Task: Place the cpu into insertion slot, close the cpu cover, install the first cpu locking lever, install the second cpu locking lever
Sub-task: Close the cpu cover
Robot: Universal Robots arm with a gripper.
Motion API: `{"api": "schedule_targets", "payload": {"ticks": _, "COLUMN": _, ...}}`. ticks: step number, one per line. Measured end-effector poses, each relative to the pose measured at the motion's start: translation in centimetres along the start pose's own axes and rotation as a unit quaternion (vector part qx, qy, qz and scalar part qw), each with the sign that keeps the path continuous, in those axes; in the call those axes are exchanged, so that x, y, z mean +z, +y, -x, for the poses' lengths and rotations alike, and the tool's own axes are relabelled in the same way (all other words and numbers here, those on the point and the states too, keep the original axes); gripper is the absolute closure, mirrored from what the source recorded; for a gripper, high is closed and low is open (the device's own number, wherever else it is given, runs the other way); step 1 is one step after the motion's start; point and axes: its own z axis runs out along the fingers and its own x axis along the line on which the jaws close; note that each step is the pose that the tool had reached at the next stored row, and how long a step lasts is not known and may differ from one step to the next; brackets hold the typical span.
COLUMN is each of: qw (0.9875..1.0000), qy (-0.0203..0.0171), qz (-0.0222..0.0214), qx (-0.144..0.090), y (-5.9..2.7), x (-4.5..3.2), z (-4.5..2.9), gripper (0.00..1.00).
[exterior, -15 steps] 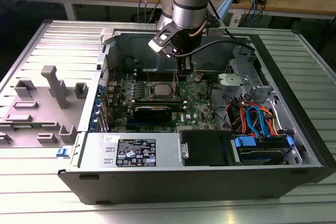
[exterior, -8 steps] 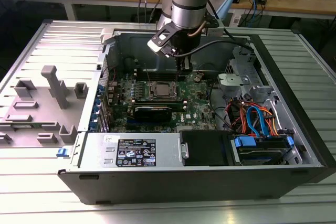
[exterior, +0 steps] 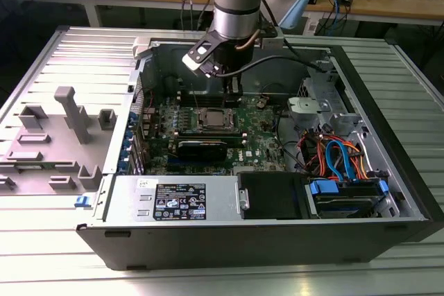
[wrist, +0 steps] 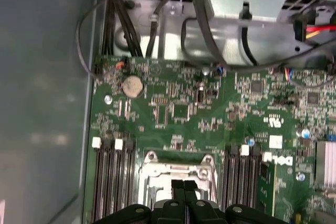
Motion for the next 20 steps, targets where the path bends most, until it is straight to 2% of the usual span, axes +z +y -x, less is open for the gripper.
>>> {"api": "schedule_targets", "payload": {"ticks": 10, "qw": 1.0, "qy": 0.0002, "qz": -0.0009, "qx": -0.002, "y": -2.52, "x": 0.44, "z": 0.07, "gripper": 0.89}}
{"api": "schedule_targets", "payload": {"ticks": 15, "qw": 1.0, "qy": 0.0003, "qz": -0.004, "qx": -0.002, "y": -3.35, "x": 0.87, "z": 0.31, "gripper": 0.89}}
{"api": "schedule_targets", "payload": {"ticks": 20, "qw": 1.0, "qy": 0.0002, "qz": -0.0042, "qx": -0.002, "y": -3.74, "x": 1.46, "z": 0.27, "gripper": 0.89}}
